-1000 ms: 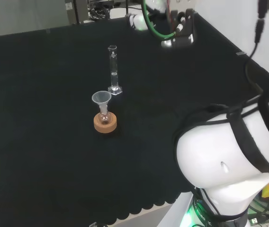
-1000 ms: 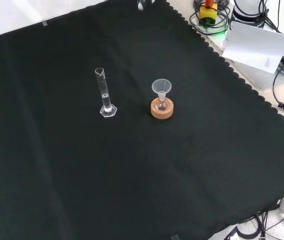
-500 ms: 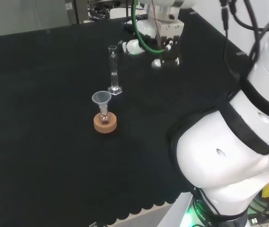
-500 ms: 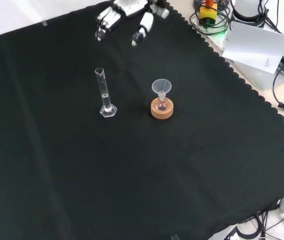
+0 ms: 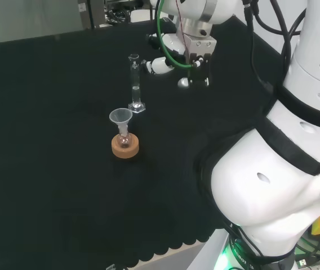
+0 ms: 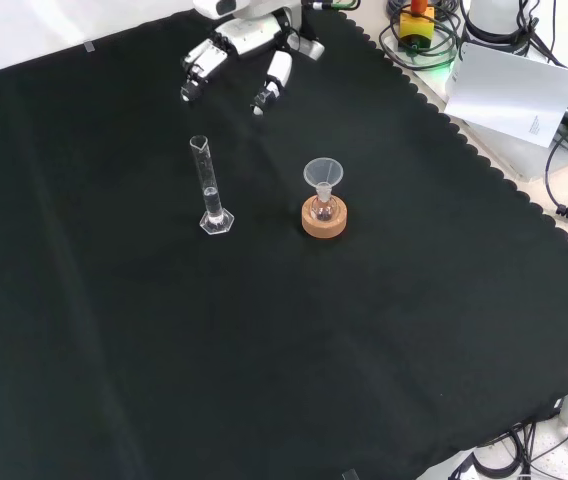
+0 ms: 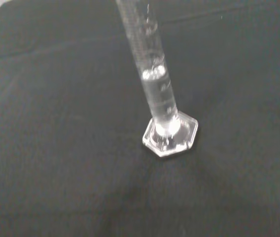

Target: Pick up the graduated cylinder.

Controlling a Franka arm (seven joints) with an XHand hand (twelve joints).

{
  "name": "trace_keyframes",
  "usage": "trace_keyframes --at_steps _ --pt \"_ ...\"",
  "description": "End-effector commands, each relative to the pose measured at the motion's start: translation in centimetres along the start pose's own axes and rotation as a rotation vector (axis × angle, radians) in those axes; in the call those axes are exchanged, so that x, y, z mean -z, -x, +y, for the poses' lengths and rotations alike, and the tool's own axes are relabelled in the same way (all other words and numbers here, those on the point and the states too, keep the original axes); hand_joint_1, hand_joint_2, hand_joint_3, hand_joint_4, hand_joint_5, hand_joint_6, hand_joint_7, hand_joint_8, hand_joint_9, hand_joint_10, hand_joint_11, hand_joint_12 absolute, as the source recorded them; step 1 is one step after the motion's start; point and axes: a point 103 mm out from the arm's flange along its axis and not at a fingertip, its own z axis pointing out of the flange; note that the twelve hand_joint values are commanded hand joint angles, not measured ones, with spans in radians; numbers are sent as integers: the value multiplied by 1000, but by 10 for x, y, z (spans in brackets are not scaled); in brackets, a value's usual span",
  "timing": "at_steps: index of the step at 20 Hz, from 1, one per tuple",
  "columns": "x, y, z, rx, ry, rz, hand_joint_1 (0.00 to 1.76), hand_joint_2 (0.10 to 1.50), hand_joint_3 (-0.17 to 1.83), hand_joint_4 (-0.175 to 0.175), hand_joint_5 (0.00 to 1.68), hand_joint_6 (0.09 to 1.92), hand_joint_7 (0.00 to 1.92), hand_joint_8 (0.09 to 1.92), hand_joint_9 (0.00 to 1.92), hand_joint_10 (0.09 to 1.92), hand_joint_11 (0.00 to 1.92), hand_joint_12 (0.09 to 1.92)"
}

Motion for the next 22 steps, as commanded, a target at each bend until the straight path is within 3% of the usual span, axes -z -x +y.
trace_keyframes --at_steps 1,9,22 --pt "-39 16 33 40 15 98 666 843 416 -6 281 87 198 563 389 577 183 1343" --pt "-60 25 42 46 12 135 743 779 460 -11 295 87 209 572 391 579 184 1344" --pt "-89 23 54 116 93 370 842 656 576 -33 364 87 327 613 539 574 265 1338"
